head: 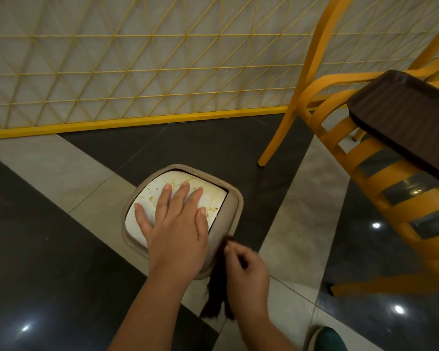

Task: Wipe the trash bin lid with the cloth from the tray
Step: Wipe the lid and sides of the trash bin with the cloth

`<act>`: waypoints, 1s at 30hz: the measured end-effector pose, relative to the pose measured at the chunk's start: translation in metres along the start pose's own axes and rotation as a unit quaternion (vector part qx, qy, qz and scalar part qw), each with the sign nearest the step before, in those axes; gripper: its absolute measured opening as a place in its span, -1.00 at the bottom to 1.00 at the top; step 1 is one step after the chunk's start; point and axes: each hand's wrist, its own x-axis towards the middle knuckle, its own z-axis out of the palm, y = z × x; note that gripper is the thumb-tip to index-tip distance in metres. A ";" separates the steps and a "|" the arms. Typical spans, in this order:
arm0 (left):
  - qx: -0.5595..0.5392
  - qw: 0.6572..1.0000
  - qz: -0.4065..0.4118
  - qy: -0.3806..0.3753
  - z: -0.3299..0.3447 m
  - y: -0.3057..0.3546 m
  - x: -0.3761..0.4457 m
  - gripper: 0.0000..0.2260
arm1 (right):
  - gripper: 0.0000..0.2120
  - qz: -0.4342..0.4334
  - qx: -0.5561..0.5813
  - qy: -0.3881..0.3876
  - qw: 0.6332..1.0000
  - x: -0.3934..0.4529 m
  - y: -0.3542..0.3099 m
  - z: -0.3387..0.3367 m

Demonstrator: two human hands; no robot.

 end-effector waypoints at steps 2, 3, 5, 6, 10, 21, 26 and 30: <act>0.001 1.000 0.000 0.005 0.002 0.000 0.001 -0.52 | -0.88 0.012 0.044 0.019 0.999 0.018 -0.018 -0.005; 0.000 1.000 -0.001 0.009 0.002 0.000 0.001 -0.53 | -0.88 0.021 0.060 0.024 0.998 0.020 -0.022 -0.005; -0.001 1.000 -0.001 0.014 0.002 0.000 0.002 -0.52 | -0.88 0.041 0.058 0.013 0.997 0.007 -0.019 0.000; 0.001 1.000 -0.002 0.014 0.002 0.000 0.003 -0.52 | -0.88 0.055 0.052 0.004 0.997 -0.005 -0.012 0.004; 0.000 1.000 0.000 0.004 0.000 0.000 0.002 -0.52 | -0.88 0.097 0.058 -0.012 0.994 -0.028 0.000 0.007; 0.002 1.000 -0.017 0.005 0.001 0.001 0.004 -0.54 | -0.85 0.120 0.116 0.046 0.985 0.001 -0.018 0.009; -0.009 1.000 -0.008 0.003 0.001 0.000 0.004 -0.53 | -0.94 0.104 0.114 0.029 0.988 -0.007 -0.015 0.009; -0.018 1.000 -0.005 -0.006 -0.003 -0.001 0.004 -0.56 | -0.88 0.102 0.108 0.047 0.988 0.048 -0.039 0.001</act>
